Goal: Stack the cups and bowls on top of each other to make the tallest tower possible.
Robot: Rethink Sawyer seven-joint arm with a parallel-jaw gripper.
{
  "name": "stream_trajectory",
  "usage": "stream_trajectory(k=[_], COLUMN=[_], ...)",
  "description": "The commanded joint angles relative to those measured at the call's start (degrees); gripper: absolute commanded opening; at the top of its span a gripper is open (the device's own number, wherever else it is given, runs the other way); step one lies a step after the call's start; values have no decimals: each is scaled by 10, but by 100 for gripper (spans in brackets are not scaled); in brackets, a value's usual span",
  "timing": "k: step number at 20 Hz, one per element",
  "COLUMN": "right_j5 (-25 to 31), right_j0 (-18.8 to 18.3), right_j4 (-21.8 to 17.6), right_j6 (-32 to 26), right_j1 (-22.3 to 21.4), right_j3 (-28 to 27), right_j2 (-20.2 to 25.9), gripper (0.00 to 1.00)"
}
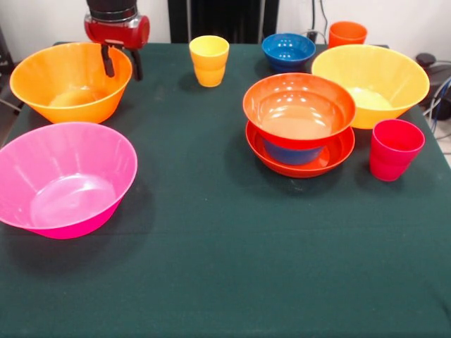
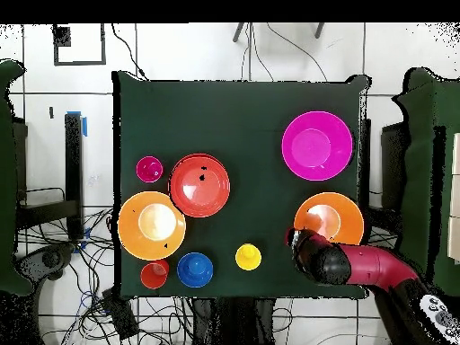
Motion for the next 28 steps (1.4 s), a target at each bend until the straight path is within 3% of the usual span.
stream_trajectory(k=[1, 3, 4, 21, 28], right_j5=[-27, -23, -22, -30, 27], right_j0=[31, 31, 32, 41, 8], right_j4=[-19, -16, -16, -14, 46], right_j6=[18, 18, 19, 22, -6], right_j1=[16, 16, 16, 6, -85], right_j3=[-42, -42, -42, -39, 25], right_j2=[2, 1, 0, -9, 48], gripper=[100, 100, 0, 0, 0])
